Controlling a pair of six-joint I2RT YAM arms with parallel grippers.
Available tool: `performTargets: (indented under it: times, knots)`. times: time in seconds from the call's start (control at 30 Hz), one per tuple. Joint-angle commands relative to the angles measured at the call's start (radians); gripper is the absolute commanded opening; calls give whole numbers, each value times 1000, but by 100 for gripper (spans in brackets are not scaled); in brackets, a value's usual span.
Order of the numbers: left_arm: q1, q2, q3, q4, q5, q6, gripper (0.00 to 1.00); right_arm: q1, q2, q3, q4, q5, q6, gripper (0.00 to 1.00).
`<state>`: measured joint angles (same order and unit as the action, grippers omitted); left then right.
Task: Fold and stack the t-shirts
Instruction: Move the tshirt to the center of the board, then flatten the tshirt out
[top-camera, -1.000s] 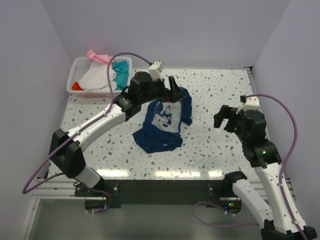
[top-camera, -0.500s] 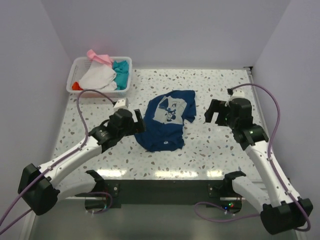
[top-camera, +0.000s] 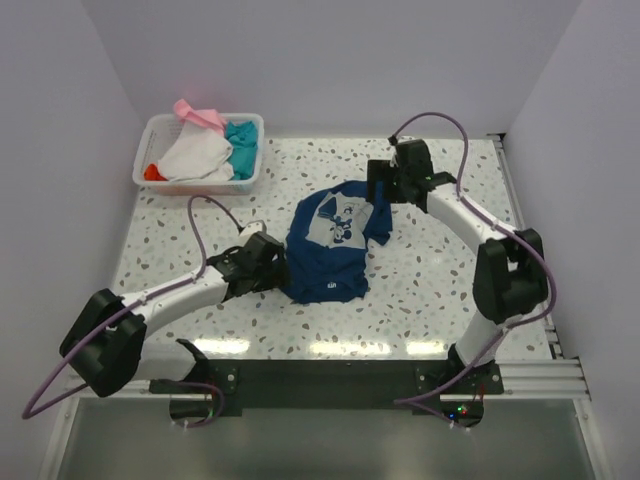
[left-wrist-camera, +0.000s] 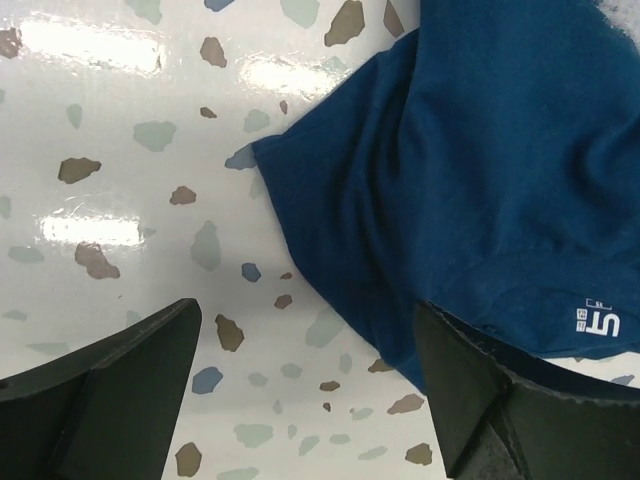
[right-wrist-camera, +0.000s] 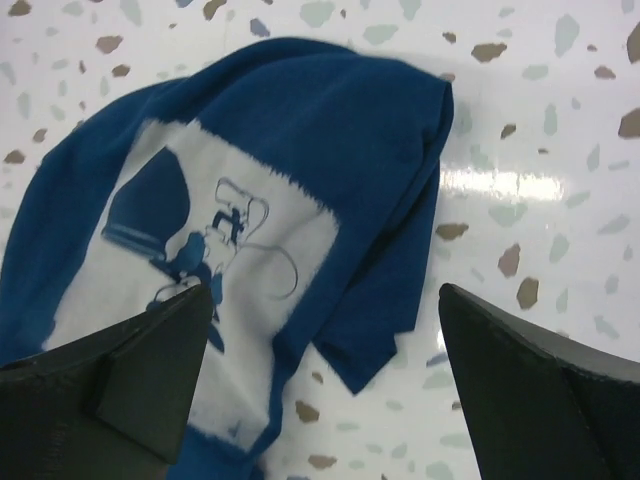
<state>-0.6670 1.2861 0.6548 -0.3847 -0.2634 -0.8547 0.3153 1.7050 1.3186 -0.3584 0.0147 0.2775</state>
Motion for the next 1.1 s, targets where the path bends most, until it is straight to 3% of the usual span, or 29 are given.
performTargets:
  times: [0.0, 0.3, 0.37, 0.43, 0.47, 0.5, 0.53, 0.6, 0.7, 0.9, 1.07]
  knots:
    - [4, 45, 16, 95, 15, -21, 91, -2, 163, 125, 38, 50, -44, 99]
    - [3, 215, 72, 208, 108, -12, 76, -2, 442, 358, -23, 62, -70, 97]
    - [4, 240, 91, 231, 125, -12, 62, -2, 475, 384, -25, 53, -64, 94]
    - [3, 277, 121, 227, 116, 2, 40, -2, 476, 384, -16, 33, -67, 79]
    - [3, 285, 137, 215, 89, 5, 30, -2, 469, 381, -13, 31, -70, 71]
    - [4, 295, 160, 192, 72, 12, 6, -2, 461, 375, -4, 42, -67, 50]
    - [6, 297, 176, 173, 52, 13, 0, -2, 450, 358, 1, 51, -67, 41]
    - [4, 271, 204, 129, -14, 25, 0, -2, 397, 337, 12, 70, -72, 21]
    - [4, 181, 256, 81, -123, 45, 0, -2, 264, 283, 22, 99, -89, 8]
    - [4, -71, 328, 50, -286, 112, 0, -2, -86, 75, 78, 211, -49, 13]
    - [1, -240, 373, 89, -205, 178, 0, -2, -480, -103, 64, 251, -34, 14]
